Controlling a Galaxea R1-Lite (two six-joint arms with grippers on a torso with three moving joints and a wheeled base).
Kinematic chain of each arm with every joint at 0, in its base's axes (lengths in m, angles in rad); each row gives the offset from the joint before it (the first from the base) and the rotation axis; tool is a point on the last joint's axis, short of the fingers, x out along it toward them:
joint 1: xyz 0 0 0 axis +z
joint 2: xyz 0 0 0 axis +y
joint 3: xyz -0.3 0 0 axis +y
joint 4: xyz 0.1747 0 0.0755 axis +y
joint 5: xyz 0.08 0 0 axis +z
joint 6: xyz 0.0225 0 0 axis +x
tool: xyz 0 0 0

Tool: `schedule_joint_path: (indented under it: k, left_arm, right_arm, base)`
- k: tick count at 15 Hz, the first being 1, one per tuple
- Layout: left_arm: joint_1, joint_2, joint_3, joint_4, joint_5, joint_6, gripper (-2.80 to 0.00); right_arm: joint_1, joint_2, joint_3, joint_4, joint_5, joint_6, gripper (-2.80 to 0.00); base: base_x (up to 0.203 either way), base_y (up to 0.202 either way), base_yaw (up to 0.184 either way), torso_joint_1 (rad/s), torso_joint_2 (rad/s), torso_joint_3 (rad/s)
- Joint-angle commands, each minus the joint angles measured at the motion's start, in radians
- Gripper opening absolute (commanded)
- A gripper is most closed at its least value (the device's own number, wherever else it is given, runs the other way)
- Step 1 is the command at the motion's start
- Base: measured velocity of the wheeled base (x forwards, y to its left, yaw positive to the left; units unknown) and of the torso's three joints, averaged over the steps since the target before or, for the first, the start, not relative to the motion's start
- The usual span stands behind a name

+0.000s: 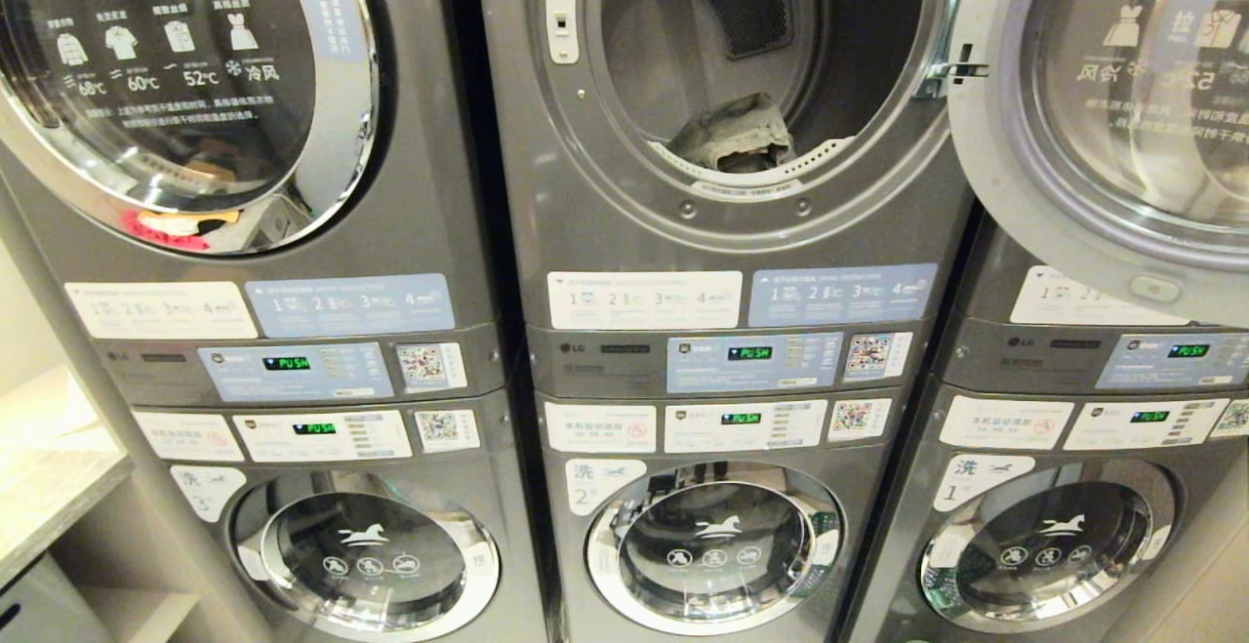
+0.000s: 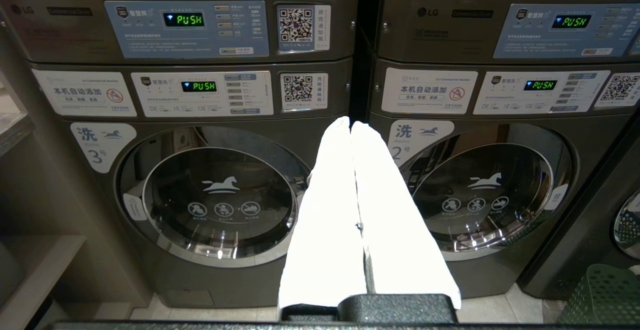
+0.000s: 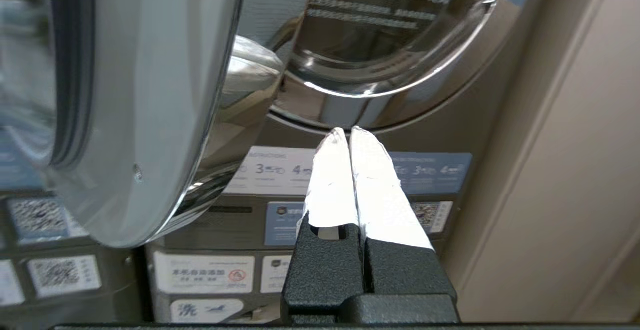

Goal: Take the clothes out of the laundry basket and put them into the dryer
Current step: Close the dryer

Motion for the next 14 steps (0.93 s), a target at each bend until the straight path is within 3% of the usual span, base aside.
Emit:
schedule_joint_path:
  k: [1, 9, 14]
  left_arm:
    - [0.0, 0.0, 0.002, 0.0, 0.001, 0.0, -2.8]
    - [0.0, 0.0, 0.002, 0.0, 0.001, 0.0, -2.8]
    - [0.0, 0.0, 0.002, 0.0, 0.001, 0.0, -2.8]
  right_arm:
    - [0.004, 0.011, -0.017, 0.003, 0.02, 0.002, -2.8]
    - [0.106, -0.056, -0.002, 0.003, 0.131, 0.003, -2.8]
    - [0.155, -0.275, 0.218, 0.003, 0.163, 0.004, -2.8]
  base:
    - [0.0, 0.0, 0.0, 0.0, 0.0, 0.0]
    - [0.0, 0.0, 0.0, 0.0, 0.0, 0.0]
    - [0.0, 0.0, 0.0, 0.0, 0.0, 0.0]
